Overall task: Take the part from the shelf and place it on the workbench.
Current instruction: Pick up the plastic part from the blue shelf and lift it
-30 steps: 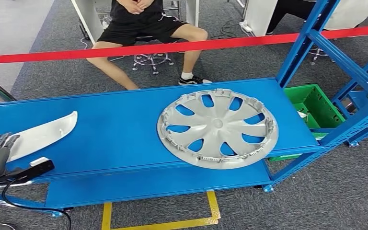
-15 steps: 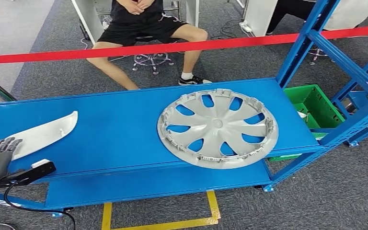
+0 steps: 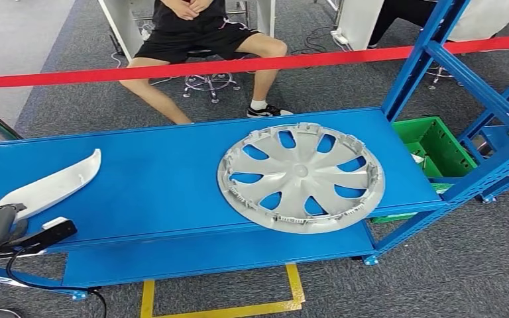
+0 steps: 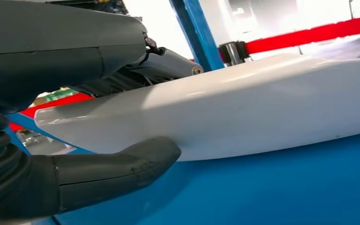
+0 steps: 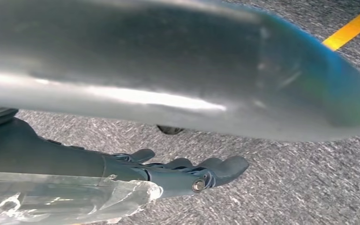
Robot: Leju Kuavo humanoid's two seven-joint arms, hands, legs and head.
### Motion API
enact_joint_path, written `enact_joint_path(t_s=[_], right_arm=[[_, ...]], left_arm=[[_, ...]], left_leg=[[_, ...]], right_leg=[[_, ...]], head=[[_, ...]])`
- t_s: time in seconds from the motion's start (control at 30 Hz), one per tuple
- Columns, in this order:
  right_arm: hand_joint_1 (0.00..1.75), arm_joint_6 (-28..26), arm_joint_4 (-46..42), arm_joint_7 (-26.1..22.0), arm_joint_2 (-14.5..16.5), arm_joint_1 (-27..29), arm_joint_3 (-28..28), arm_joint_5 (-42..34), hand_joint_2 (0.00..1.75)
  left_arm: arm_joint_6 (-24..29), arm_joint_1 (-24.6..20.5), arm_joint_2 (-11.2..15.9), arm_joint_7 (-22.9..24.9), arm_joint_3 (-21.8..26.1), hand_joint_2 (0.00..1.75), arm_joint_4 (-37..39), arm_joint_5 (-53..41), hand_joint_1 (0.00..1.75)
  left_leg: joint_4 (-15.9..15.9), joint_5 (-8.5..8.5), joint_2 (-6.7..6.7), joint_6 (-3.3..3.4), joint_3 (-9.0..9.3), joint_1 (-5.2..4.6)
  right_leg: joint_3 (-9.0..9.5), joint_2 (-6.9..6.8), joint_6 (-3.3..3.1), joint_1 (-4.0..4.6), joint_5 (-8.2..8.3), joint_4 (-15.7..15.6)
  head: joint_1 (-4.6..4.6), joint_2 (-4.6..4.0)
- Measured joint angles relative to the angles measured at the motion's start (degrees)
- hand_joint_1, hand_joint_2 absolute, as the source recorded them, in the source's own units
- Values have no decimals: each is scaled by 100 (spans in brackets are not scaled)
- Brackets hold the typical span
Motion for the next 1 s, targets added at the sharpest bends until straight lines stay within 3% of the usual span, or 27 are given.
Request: enact_joint_path(t_s=[0.23, 0.5, 1.0], right_arm=[[0, -3, -2, -10, 0, -2, -59, 21, 0], [0, -40, -3, -8, 0, -11, -186, 84, 0], [0, -20, -6, -9, 0, -24, -296, 134, 0]], left_arm=[[-38, -86, -90, -133, 133, 175, 0, 16, 175], [-610, -220, -343, -900, 774, 175, -57, 842, 175], [-556, -264, -578, -1070, 1186, 175, -191, 1097, 175]], left_leg=[[0, 0, 0, 0, 1, 0], [0, 0, 0, 0, 1, 0], [0, 1, 0, 2, 1, 0]], right_leg=[[1, 1, 0, 0, 0, 0], [1, 0, 0, 0, 0, 0], [0, 0, 0, 0, 0, 0]], head=[[-1, 0], [1, 0], [0, 0]])
